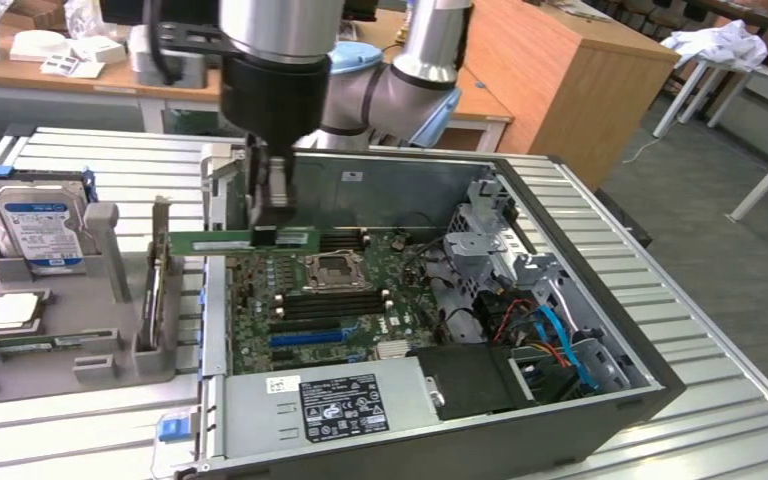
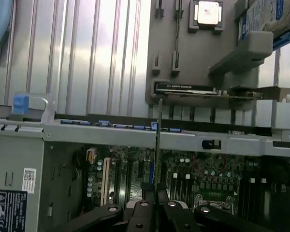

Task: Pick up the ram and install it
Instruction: 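Pick up the ram and move it above insertion slot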

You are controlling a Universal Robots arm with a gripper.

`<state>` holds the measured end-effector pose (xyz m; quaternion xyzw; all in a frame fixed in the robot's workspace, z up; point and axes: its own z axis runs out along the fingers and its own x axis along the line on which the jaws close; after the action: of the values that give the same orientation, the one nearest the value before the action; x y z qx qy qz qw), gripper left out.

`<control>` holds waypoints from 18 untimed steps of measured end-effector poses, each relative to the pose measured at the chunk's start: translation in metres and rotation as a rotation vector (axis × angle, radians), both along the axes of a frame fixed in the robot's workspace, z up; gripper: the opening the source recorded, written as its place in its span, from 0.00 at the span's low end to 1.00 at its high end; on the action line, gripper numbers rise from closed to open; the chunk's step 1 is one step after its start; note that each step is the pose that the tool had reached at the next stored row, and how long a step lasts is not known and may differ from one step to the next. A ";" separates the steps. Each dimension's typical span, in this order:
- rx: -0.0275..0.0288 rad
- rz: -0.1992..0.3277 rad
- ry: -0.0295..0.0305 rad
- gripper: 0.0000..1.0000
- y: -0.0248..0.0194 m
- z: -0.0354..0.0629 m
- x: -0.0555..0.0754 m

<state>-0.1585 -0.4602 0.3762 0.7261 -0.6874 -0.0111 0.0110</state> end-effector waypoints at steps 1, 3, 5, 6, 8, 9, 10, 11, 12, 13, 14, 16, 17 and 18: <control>0.0001 0.000 0.0000 0.13 0.0000 -0.0001 0.005; 0.0000 0.000 0.0000 0.13 0.0000 -0.0003 0.014; 0.0001 0.000 0.0000 0.13 0.0000 -0.0005 0.023; 0.0001 0.000 0.0000 0.13 0.0000 -0.0006 0.027; 0.0001 0.000 -0.0001 0.13 0.0000 -0.0008 0.036; 0.0001 0.000 0.0000 0.13 0.0000 -0.0008 0.041; 0.0000 0.000 0.0000 0.13 0.0000 -0.0009 0.046; 0.0001 0.000 -0.0001 0.13 0.0000 -0.0010 0.050; 0.0001 0.000 0.0000 0.13 0.0000 -0.0011 0.055; 0.0000 0.000 0.0000 0.13 0.0000 -0.0012 0.059; 0.0000 0.000 0.0000 0.13 0.0000 -0.0013 0.064; 0.0001 0.000 0.0000 0.13 0.0000 -0.0015 0.073; 0.0002 0.000 -0.0001 0.13 0.0000 -0.0016 0.078; 0.0001 0.000 -0.0001 0.13 0.0000 -0.0017 0.082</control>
<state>-0.0765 -0.4602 0.3745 0.7261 -0.6874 -0.0111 0.0109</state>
